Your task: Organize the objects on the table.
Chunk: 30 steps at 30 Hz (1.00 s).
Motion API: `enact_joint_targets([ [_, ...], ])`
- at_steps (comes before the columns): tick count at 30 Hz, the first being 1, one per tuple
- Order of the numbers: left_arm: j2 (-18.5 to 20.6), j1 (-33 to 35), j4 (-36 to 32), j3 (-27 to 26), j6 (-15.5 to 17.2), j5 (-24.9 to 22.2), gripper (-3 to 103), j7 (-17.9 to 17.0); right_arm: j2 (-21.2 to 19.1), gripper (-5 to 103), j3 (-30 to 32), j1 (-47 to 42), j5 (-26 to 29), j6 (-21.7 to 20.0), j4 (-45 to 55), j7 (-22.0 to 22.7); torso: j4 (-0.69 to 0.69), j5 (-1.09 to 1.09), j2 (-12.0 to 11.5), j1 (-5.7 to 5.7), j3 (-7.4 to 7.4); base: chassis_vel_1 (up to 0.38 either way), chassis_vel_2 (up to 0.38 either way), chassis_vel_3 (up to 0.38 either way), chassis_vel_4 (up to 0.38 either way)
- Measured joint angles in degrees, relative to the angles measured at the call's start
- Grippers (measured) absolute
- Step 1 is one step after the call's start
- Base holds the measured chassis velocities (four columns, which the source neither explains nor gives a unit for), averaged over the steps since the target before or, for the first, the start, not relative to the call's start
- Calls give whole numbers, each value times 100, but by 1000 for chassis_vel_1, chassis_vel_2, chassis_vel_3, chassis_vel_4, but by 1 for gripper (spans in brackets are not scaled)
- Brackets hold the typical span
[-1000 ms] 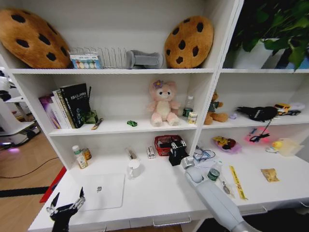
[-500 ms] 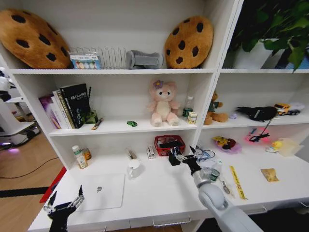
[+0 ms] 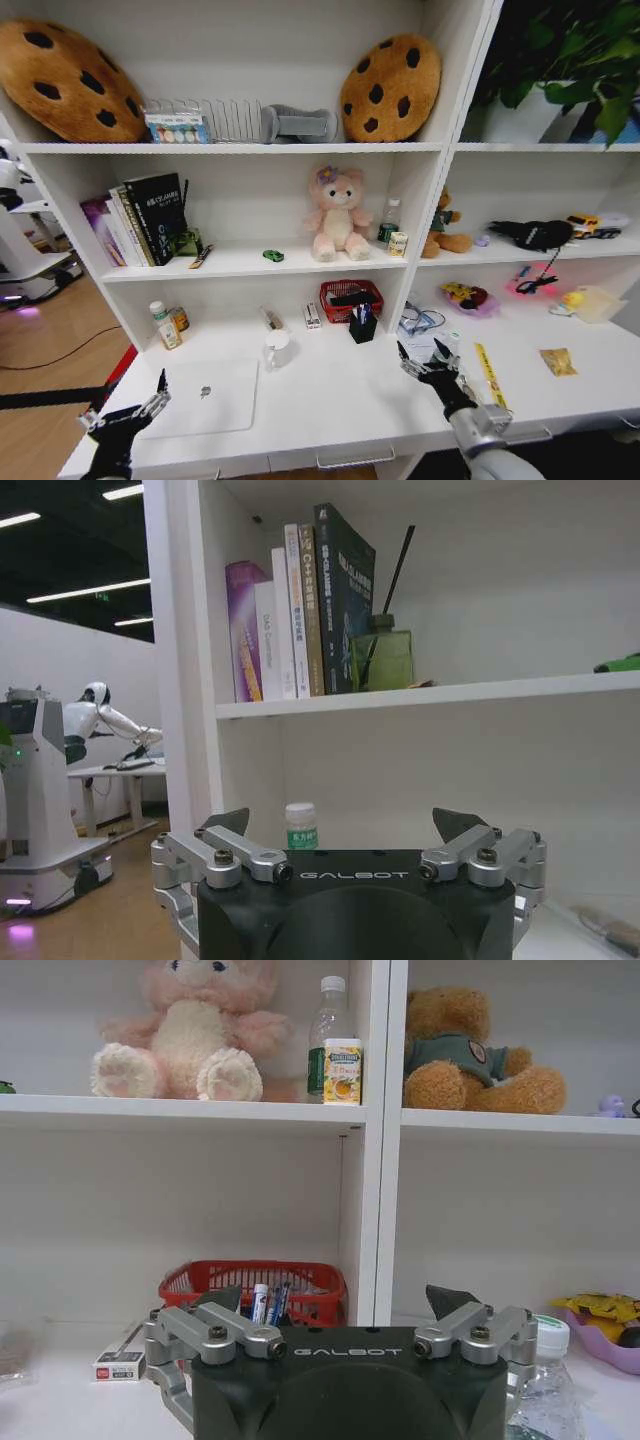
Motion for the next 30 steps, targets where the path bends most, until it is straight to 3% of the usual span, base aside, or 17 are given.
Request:
enact_joint_targets([
  [7,123,105,-236,-67,208,-76,100,-1,-39,100,64,104,71,5,23,12,1,-1,-1,1,1,0,0,0,0],
  [17,126,105,-235,-68,215,-76,100,1,48,100,120,135,125,30,42,15,0,-1,-2,0,1,0,0,0,0],
  [23,125,103,-225,-68,215,-73,100,2,70,100,584,66,-108,410,-390,-138,0,0,-2,1,1,0,0,0,0],
  [30,123,101,-219,-66,214,-72,100,2,143,100,765,-46,110,647,-494,-205,-1,-1,-2,2,0,0,0,0,0],
])
